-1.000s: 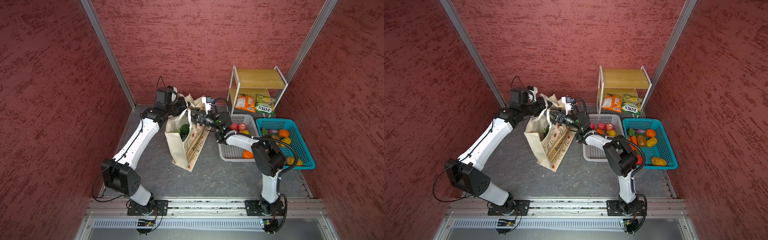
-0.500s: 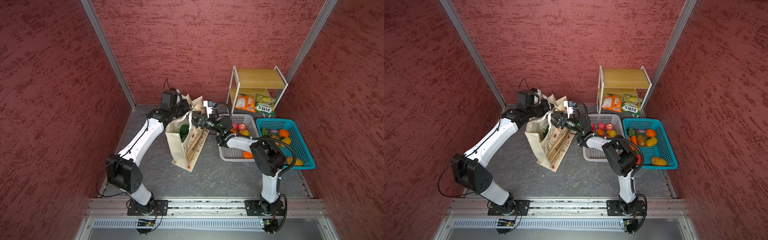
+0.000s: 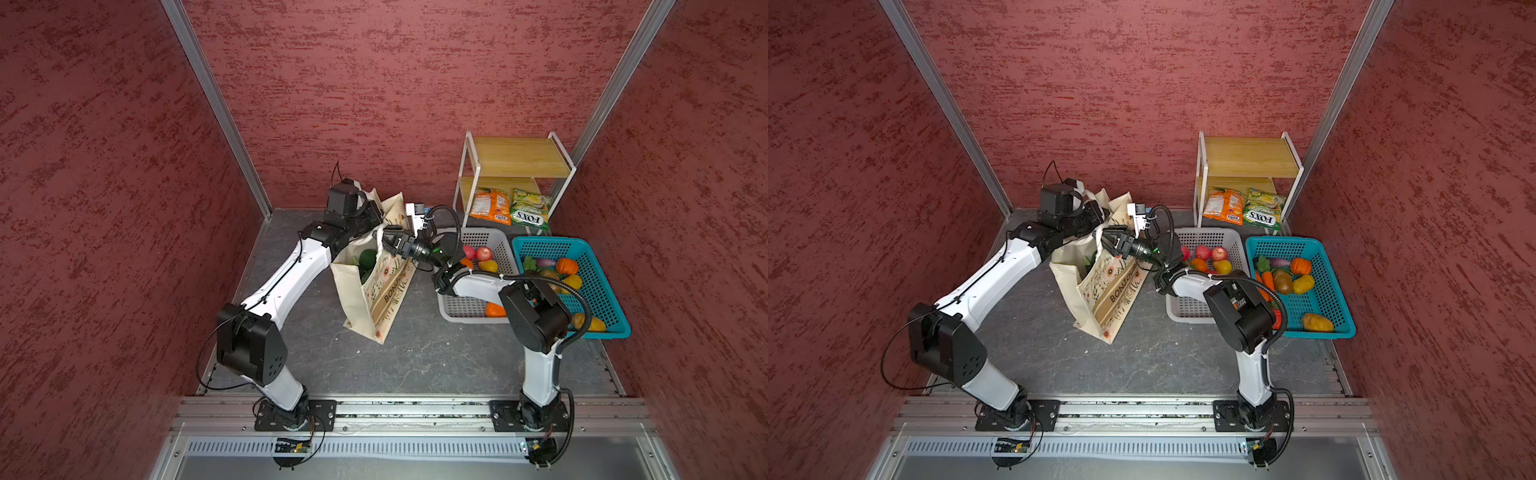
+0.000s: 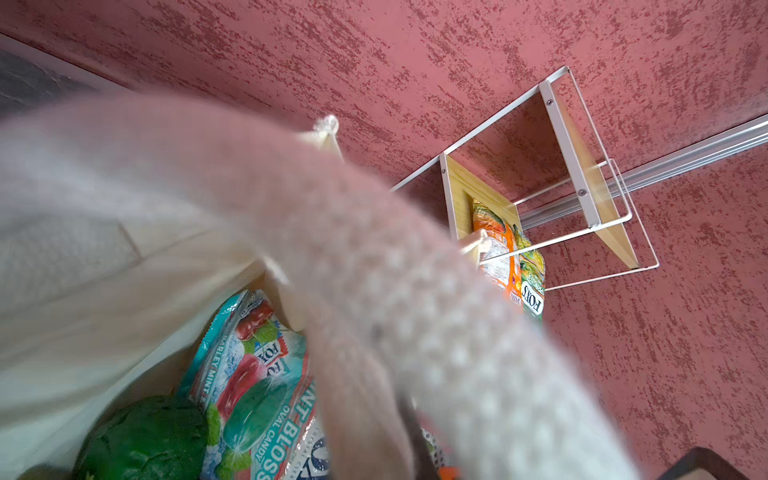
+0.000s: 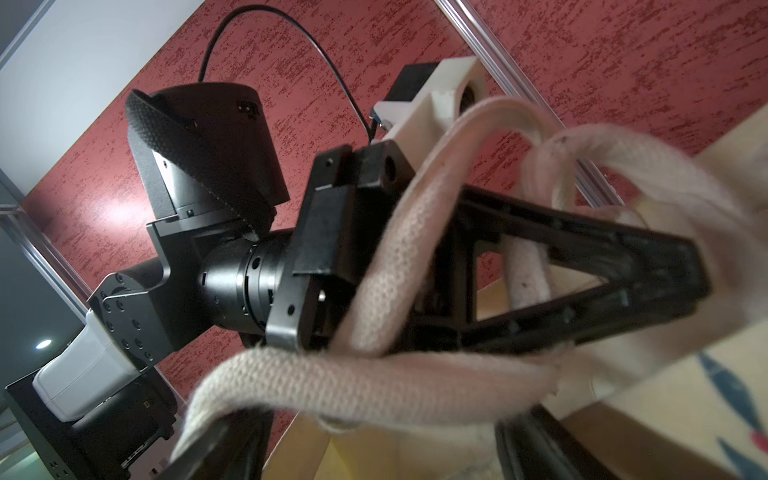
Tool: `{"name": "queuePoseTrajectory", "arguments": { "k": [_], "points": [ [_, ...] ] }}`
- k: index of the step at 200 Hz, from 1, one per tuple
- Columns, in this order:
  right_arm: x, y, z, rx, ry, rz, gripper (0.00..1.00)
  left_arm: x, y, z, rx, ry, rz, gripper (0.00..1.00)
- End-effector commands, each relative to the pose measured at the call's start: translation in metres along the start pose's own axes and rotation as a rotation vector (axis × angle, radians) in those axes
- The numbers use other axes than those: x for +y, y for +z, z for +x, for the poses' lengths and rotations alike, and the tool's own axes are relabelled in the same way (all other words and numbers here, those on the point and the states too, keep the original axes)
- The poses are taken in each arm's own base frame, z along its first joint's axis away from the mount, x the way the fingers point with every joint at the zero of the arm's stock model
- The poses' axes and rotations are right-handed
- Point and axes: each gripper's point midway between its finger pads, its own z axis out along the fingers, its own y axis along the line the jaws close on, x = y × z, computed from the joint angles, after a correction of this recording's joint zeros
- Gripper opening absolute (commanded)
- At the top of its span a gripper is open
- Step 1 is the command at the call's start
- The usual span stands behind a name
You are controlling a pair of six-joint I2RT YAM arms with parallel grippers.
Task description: Place the food into the grocery bag and tie it
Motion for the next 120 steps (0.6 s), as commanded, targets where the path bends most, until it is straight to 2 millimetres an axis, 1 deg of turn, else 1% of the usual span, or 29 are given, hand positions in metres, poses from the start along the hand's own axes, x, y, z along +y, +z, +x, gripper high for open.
{"name": "queuePoseTrajectory", "arguments": {
  "k": [1, 7, 24, 34, 54, 63, 83, 100, 120],
  "points": [
    [0.104, 0.013, -0.049, -0.126, -0.185, -0.276, 0.8, 0.052, 0.018, 0.036, 0.077, 0.042, -0.185, 0.0],
    [0.102, 0.014, -0.05, -0.125, -0.18, -0.268, 0.79, 0.051, 0.017, 0.036, 0.075, 0.043, -0.183, 0.0],
    [0.095, 0.018, -0.05, -0.121, -0.162, -0.243, 0.72, 0.047, 0.016, 0.035, 0.073, 0.05, -0.168, 0.0],
    [0.093, 0.02, -0.05, -0.115, -0.153, -0.241, 0.65, 0.044, 0.015, 0.034, 0.071, 0.054, -0.162, 0.0],
    [0.089, 0.024, -0.054, -0.125, -0.13, -0.237, 0.48, 0.041, 0.013, 0.035, 0.074, 0.056, -0.151, 0.0],
    [0.088, 0.025, -0.056, -0.133, -0.125, -0.233, 0.42, 0.04, 0.011, 0.034, 0.071, 0.056, -0.147, 0.0],
    [0.084, 0.027, -0.057, -0.136, -0.113, -0.22, 0.33, 0.037, 0.007, 0.034, 0.07, 0.062, -0.136, 0.0],
    [0.082, 0.028, -0.057, -0.138, -0.099, -0.216, 0.28, 0.034, 0.003, 0.034, 0.068, 0.068, -0.129, 0.0],
    [0.079, 0.029, -0.056, -0.131, -0.086, -0.207, 0.18, 0.032, -0.003, 0.034, 0.066, 0.07, -0.12, 0.0]
  ]
}}
